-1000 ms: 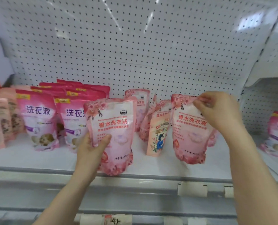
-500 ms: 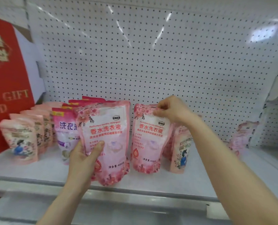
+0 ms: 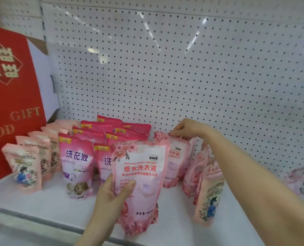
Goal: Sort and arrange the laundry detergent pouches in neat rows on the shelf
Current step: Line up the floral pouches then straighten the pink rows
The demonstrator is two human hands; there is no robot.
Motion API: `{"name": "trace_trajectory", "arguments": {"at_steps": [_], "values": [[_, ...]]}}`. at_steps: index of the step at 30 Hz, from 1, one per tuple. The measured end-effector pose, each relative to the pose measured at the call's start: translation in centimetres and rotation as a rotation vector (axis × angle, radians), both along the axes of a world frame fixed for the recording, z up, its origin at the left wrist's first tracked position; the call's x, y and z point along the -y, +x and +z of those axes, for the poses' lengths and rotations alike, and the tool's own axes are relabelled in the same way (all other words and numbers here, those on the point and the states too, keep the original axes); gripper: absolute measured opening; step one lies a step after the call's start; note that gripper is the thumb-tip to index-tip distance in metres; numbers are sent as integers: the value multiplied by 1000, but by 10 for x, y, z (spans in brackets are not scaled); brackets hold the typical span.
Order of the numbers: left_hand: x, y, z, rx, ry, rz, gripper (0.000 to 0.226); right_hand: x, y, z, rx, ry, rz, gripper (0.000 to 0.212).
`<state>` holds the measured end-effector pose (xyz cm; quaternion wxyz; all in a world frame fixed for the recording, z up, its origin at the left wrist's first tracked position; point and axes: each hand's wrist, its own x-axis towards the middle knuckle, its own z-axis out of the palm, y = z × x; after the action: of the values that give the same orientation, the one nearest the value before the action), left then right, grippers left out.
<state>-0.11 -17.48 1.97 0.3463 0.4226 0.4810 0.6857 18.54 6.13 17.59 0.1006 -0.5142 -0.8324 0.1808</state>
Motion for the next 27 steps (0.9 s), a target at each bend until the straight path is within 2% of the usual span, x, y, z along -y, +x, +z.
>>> {"name": "trace_trajectory", "arguments": {"at_steps": [2,4,5,7,12,15,18,21,24,27], "values": [[-4,7,2,4,-16,-14,29,-15,8,7,27,65,-24,22],[-8,12,1,-5,-33,-29,30,-31,12,5,222,215,-47,36],[-10,14,0,-18,-40,-31,30,-38,11,1,278,222,-47,39],[-14,15,-3,-38,-54,-18,30,-51,8,-9,321,207,-34,31],[-19,17,-11,-68,-103,-6,30,-60,-6,-12,283,368,-97,20],[-21,16,-12,-59,-108,-25,31,-63,-15,-11,233,395,-127,16],[-22,16,-12,-54,-113,-43,39,-68,-26,-17,254,380,-110,29],[-23,16,-12,-67,-116,-43,29,-63,-32,-19,295,379,-46,7],[-24,16,-12,-66,-113,-65,28,-60,-30,-15,315,396,-40,20],[-24,18,-10,-79,-93,-69,28,-60,-26,-19,340,415,-51,23]]}}
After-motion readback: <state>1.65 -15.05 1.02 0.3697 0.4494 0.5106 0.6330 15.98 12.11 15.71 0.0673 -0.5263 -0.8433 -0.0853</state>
